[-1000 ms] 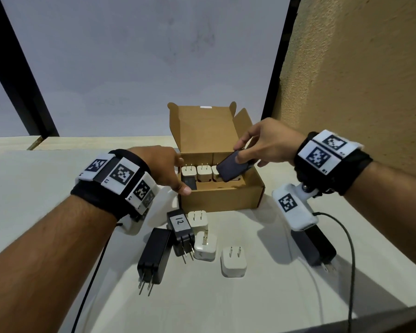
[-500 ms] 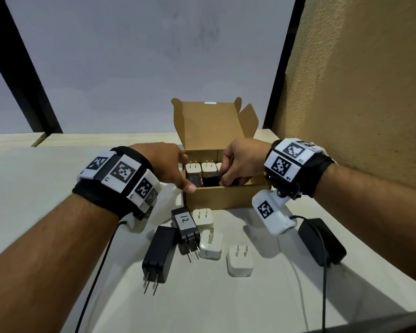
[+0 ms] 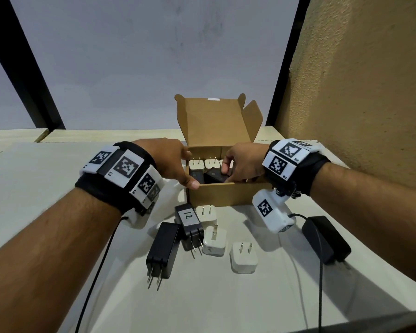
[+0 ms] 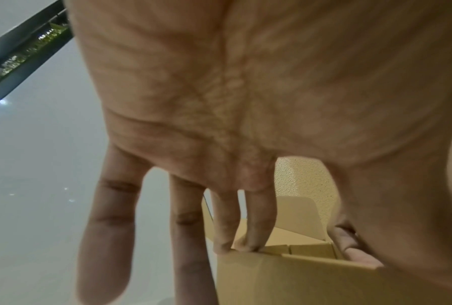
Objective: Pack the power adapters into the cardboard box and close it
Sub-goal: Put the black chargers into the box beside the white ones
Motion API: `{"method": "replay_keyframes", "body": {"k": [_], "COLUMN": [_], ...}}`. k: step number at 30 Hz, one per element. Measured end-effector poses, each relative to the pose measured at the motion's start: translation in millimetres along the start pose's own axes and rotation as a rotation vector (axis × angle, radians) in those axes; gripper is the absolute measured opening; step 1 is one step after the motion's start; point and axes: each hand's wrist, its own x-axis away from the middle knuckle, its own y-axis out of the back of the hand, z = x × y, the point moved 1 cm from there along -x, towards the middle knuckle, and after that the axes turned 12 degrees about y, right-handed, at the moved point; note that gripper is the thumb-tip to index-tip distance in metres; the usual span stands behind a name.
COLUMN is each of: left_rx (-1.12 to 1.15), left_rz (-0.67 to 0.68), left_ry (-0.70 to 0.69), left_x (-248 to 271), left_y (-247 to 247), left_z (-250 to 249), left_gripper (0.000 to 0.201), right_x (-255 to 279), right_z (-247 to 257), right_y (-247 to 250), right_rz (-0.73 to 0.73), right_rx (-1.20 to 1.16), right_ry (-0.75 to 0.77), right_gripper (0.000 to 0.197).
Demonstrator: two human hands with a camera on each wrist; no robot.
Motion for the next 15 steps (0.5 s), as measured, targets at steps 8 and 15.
{"method": "replay_keyframes", "body": {"k": [8, 15], "left_rx": [-0.031, -0.041], "left_rz": [-0.006, -0.017], "left_ry": [-0.012, -0.009], "left_x": [1.5, -0.9], "left_y": [0.1, -0.9], "left_z": [-1.3, -2.2], "left_gripper": [0.093, 0.095], "right_x": [1.5, -2.5], "right_z": [10.2, 15.3], "right_y": [-5.8, -7.0], "right_rz": [-0.023, 0.015], "right_rx": [0.028, -0.004], "right_ry": [0.053, 0.038], "right_gripper": [0.017, 0.014]}}
